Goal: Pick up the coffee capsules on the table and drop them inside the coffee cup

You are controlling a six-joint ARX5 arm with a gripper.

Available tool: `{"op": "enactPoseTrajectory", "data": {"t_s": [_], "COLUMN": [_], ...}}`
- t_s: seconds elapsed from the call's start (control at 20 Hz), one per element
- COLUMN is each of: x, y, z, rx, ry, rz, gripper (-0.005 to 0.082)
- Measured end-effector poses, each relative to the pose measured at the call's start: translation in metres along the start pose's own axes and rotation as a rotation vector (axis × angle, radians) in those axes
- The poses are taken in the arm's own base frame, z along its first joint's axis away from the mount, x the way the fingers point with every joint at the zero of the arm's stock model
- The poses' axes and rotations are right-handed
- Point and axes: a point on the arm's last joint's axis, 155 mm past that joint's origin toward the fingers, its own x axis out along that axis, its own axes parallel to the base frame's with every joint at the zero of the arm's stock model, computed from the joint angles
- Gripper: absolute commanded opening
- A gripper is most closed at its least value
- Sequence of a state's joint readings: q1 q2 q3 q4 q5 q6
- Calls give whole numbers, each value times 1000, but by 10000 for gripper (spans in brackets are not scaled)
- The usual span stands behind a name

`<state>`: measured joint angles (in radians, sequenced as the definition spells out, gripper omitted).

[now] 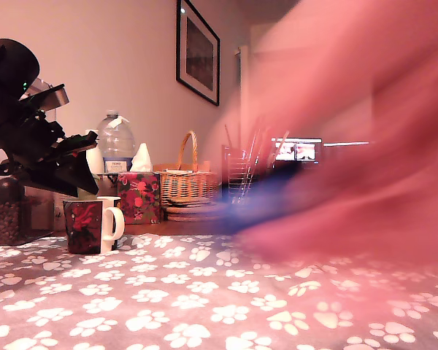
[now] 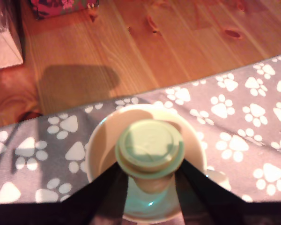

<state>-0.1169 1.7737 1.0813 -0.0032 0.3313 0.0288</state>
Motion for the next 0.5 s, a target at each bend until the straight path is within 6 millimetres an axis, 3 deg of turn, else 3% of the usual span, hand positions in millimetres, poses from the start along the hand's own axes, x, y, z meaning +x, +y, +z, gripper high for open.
{"op": "enactPoseTrajectory", "data": {"t_s": [0.2, 0.25, 0.4, 0.5], "x": [0, 0, 0, 0], "y": [0, 0, 0, 0], "z": [-2, -2, -2, -2], "rx": [-2, -2, -3, -3], "ry": [6, 7, 8, 8], "rz": [0, 0, 0, 0], "gripper": [259, 289, 502, 505]}}
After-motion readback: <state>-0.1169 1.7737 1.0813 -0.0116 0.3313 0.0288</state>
